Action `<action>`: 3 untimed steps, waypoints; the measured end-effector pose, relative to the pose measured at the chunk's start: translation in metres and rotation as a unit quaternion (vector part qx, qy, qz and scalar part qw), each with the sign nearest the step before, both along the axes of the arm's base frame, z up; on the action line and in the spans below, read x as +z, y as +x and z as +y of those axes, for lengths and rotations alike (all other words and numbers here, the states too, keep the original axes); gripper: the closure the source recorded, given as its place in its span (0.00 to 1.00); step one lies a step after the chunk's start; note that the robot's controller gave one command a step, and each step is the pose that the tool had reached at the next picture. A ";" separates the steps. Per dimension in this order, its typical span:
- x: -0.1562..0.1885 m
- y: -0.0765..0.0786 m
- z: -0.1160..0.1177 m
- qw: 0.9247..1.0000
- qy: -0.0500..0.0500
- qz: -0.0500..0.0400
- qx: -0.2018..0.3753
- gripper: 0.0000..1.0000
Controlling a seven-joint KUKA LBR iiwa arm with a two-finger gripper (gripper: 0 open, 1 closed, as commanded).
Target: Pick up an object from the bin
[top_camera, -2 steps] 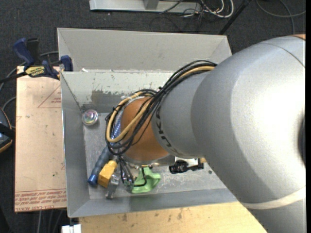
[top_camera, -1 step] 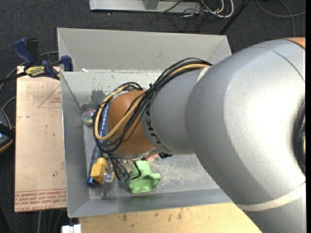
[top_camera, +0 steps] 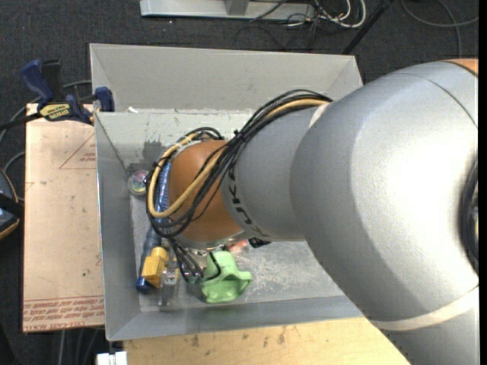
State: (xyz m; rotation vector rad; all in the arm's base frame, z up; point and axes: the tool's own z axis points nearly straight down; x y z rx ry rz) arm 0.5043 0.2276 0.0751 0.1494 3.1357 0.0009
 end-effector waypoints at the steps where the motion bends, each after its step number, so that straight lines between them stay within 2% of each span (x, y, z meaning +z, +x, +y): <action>1: 0.003 0.001 -0.001 1.000 -0.001 0.001 0.000 1.00; 2: 0.054 0.002 0.000 1.000 0.001 -0.001 -0.001 1.00; 3: 0.090 0.004 0.000 1.000 0.001 -0.001 -0.001 1.00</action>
Offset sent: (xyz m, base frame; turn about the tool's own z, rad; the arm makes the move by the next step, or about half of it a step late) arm 0.0000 0.0000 0.0000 0.0000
